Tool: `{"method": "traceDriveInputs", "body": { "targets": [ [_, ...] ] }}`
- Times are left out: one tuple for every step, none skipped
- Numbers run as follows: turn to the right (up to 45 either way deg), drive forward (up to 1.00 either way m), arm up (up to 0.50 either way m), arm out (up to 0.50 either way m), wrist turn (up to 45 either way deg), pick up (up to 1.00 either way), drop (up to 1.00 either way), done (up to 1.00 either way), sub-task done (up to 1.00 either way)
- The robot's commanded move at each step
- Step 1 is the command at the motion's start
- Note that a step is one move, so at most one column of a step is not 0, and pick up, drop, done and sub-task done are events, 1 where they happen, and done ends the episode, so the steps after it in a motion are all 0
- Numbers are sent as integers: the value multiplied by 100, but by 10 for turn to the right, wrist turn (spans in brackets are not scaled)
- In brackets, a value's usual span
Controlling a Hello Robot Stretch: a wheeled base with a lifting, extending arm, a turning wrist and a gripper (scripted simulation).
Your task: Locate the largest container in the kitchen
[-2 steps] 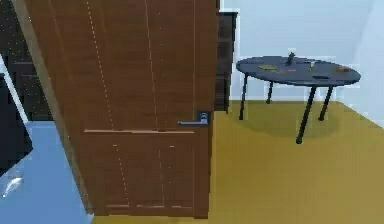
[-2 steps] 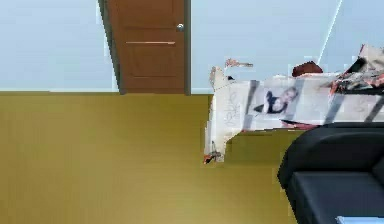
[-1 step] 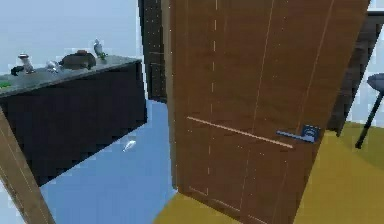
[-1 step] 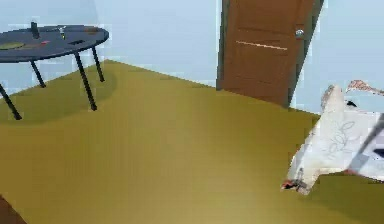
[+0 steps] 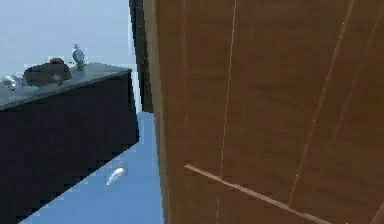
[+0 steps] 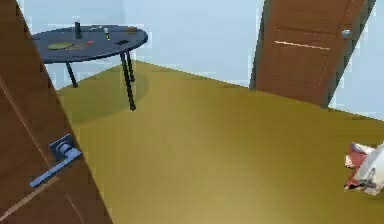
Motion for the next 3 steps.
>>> {"method": "traceDriveInputs", "body": {
  "targets": [
    [-240,0,0,0,0,0,0,0,0],
    [0,30,0,0,0,0,0,0,0],
    [-330,0,0,0,0,0,0,0,0]
  ]
}}
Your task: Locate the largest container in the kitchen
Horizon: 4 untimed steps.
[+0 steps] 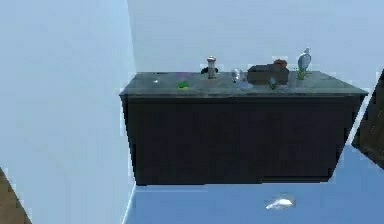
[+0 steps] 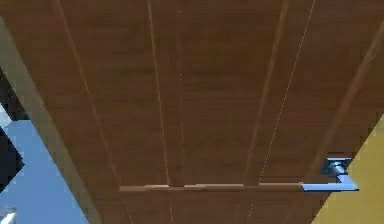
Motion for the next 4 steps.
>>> {"method": "traceDriveInputs", "body": {
  "targets": [
    [0,75,0,0,0,0,0,0,0],
    [450,0,0,0,0,0,0,0,0],
    [420,0,0,0,0,0,0,0,0],
    [0,15,0,0,0,0,0,0,0]
  ]
}}
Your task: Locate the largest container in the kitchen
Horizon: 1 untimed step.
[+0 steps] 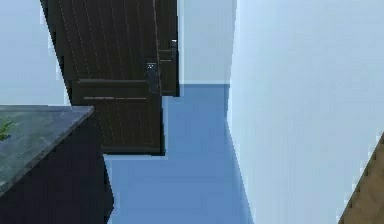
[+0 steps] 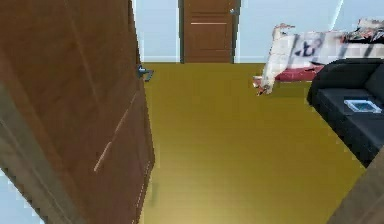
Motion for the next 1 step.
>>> {"method": "traceDriveInputs", "body": {
  "targets": [
    [-450,0,0,0,0,0,0,0,0]
  ]
}}
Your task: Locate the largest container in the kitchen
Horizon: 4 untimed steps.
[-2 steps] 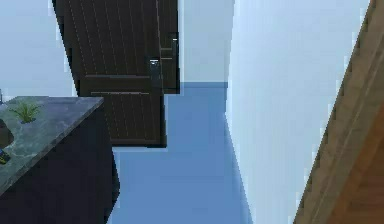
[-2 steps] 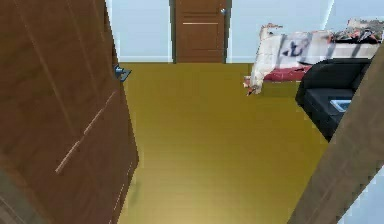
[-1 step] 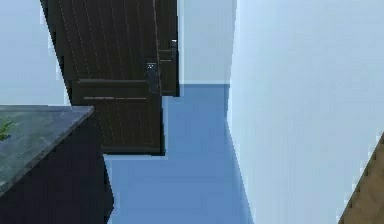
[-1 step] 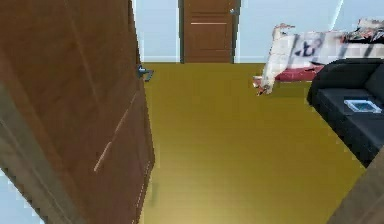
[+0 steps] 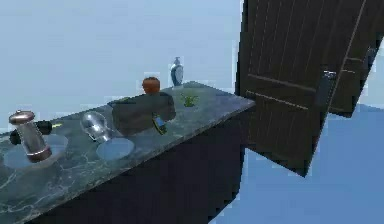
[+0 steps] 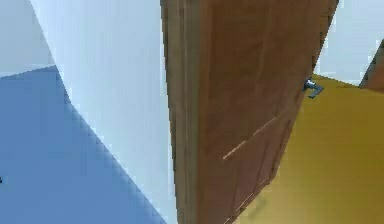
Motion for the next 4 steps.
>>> {"method": "traceDriveInputs", "body": {
  "targets": [
    [-420,0,0,0,0,0,0,0,0],
    [0,25,0,0,0,0,0,0,0],
    [450,0,0,0,0,0,0,0,0],
    [420,0,0,0,0,0,0,0,0]
  ]
}}
